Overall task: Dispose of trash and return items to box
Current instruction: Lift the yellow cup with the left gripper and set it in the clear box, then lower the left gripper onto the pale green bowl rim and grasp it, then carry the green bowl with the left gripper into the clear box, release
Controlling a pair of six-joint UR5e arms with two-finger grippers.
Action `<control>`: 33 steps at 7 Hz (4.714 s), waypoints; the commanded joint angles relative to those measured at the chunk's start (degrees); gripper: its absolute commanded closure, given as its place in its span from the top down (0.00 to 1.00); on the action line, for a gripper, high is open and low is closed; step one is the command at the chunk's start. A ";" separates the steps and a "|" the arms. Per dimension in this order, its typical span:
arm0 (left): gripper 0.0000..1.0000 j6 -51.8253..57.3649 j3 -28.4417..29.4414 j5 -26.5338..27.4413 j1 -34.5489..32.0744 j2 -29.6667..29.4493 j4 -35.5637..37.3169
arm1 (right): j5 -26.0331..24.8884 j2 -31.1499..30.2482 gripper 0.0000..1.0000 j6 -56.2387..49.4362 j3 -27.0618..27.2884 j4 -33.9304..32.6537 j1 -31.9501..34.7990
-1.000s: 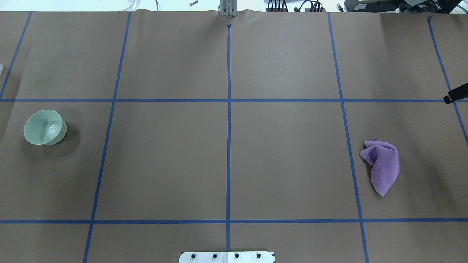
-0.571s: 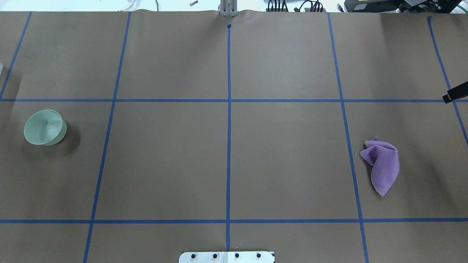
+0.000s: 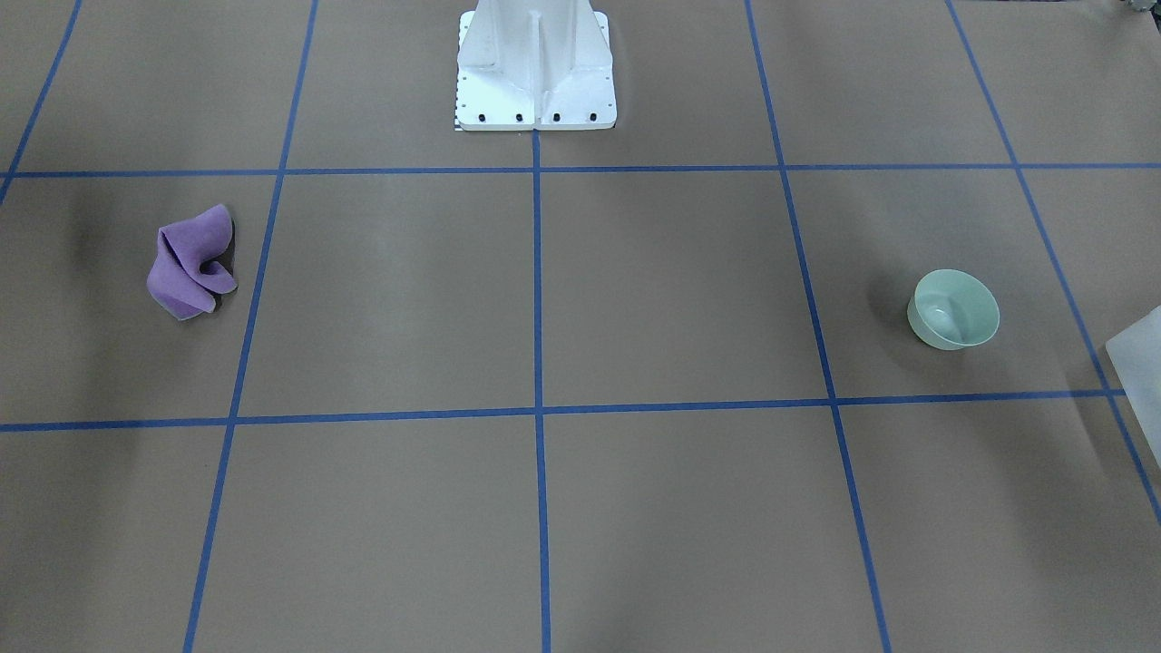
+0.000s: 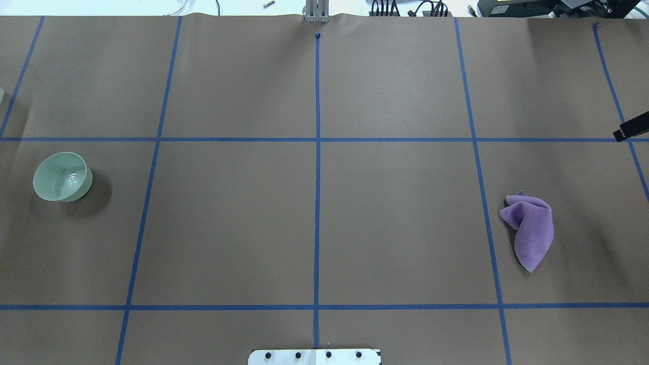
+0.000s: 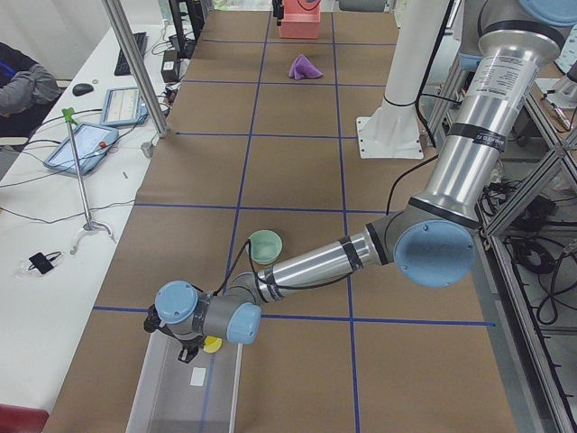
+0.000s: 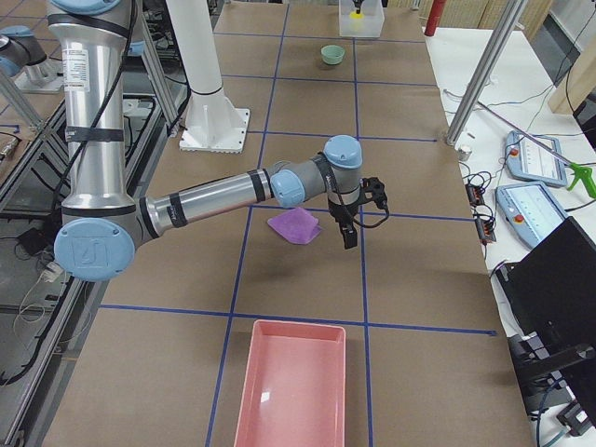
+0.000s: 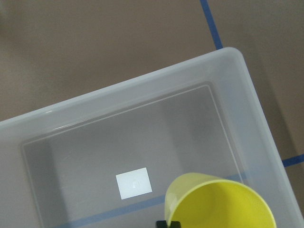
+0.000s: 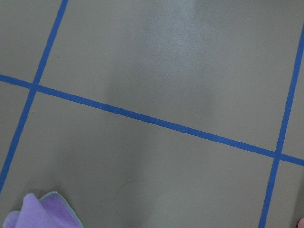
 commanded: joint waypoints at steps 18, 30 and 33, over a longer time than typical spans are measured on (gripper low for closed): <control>0.80 -20.29 -34.66 -1.86 23.06 10.62 10.42 | -0.16 0.48 1.00 3.43 0.35 0.00 -0.88; 0.00 11.09 -34.13 -10.48 -11.78 7.23 35.64 | -0.25 1.53 1.00 3.52 0.00 0.00 -1.23; 0.00 21.73 -5.91 -2.08 -14.81 -3.25 24.56 | -0.86 1.71 1.00 3.52 -0.09 0.00 -1.23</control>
